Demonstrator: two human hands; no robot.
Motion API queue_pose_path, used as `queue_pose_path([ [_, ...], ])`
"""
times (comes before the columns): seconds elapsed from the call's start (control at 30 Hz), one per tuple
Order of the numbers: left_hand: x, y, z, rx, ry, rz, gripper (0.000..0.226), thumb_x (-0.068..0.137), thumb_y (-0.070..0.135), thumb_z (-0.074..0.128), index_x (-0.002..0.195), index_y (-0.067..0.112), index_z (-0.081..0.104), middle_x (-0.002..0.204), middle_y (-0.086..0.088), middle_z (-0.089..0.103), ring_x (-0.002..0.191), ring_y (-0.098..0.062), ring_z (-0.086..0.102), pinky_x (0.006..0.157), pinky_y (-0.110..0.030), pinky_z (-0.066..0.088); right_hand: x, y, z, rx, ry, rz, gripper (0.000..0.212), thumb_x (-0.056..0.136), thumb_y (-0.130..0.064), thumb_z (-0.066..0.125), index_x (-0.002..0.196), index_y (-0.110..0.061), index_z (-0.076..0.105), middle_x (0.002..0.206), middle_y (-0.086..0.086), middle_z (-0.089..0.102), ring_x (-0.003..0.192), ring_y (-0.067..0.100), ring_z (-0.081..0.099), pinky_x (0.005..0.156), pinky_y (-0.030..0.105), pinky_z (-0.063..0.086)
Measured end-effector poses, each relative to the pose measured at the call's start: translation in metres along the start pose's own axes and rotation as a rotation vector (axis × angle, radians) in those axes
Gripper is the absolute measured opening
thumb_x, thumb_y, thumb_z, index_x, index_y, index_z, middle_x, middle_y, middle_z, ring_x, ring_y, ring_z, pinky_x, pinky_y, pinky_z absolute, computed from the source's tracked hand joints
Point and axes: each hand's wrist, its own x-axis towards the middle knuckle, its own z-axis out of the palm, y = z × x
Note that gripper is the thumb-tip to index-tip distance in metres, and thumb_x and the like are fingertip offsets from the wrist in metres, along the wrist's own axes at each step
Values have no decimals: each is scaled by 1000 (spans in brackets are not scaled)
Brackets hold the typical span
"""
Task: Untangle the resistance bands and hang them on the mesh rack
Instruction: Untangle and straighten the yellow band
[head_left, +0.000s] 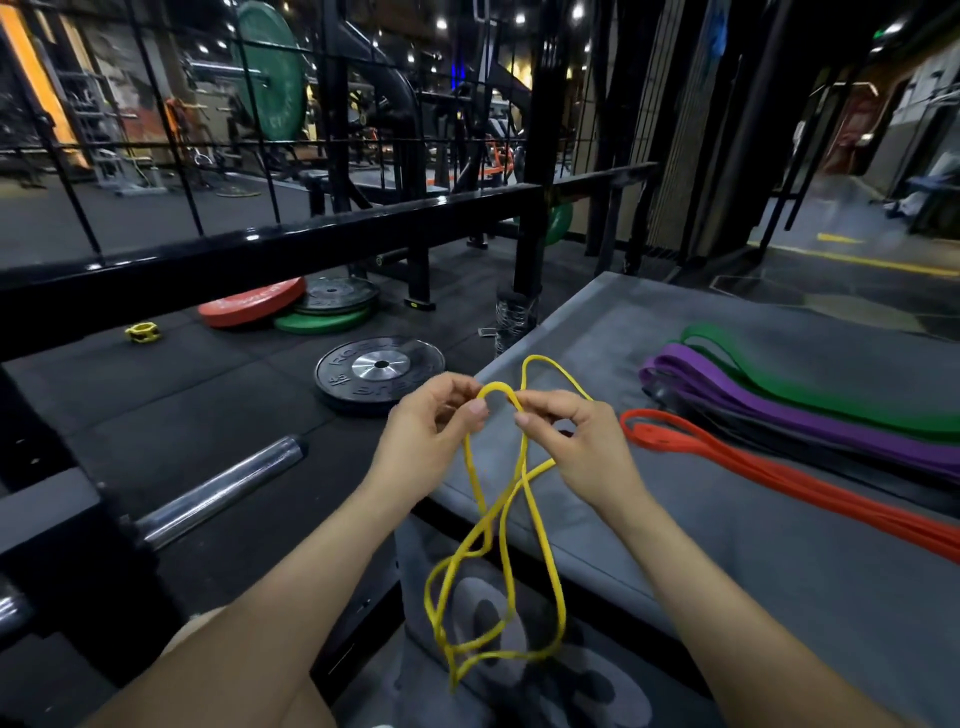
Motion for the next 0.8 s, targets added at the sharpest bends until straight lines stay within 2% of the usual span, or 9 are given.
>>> queue_pose_path([
  [0.13,13,17,-2,181,-39,96,15,88,14,60,86,28,61,81,0,66,79,-18,64,74,-29,49,7,-10,-4,4,0,-16,22,84,-7,65,94,-26,71,87,20,66,75,11,56,73,16,46],
  [0.2,20,34,-3,206,-57,119,17,87,13,63,82,30,61,79,0,66,74,-18,62,71,-31,49,14,-23,-9,-1,-7,-38,19,85,-6,64,96,-19,73,85,16,67,75,10,56,72,17,46],
  [0.3,33,62,-8,223,-12,136,10,83,11,67,82,22,67,78,-5,69,73,-18,66,69,-34,53,26,-46,-18,13,-7,-71,19,85,-5,63,88,-21,72,77,3,66,71,4,54,70,17,45],
  [0.43,47,100,-14,178,-14,155,4,80,9,71,82,12,70,66,2,66,52,3,58,53,-12,43,41,-68,-25,41,-19,-56,18,88,-7,59,79,-21,66,66,-2,57,65,8,50,67,28,45],
  [0.47,50,108,-15,149,-14,149,3,80,9,71,81,13,71,65,2,66,51,3,58,54,-13,44,43,-72,-25,34,-29,-63,16,91,-9,56,80,-16,65,67,0,55,66,10,49,67,30,44],
  [0.53,55,124,-15,79,12,136,9,80,12,70,76,20,70,71,-4,69,66,-12,68,66,-31,56,43,-83,-22,0,-49,-91,23,96,-18,49,82,-5,63,71,5,54,67,11,48,65,31,41],
  [0.6,59,142,-17,26,45,132,8,81,12,69,78,19,69,77,-7,69,78,-24,69,79,-42,57,40,-94,-16,81,-98,-61,23,98,-21,44,87,-13,63,79,4,63,72,10,57,67,26,46],
  [0.67,62,162,-21,-18,55,126,5,83,10,68,84,14,67,82,-9,67,79,-23,67,82,-41,56,37,-104,-11,241,-162,8,18,97,-16,44,89,-18,59,78,3,67,70,7,65,64,18,50],
  [0.8,63,194,-42,-53,75,130,6,84,8,65,86,14,64,79,-3,64,73,-13,63,73,-27,57,38,-122,-22,290,-186,20,15,96,-10,47,88,-11,60,64,1,61,56,7,61,57,21,50],
])
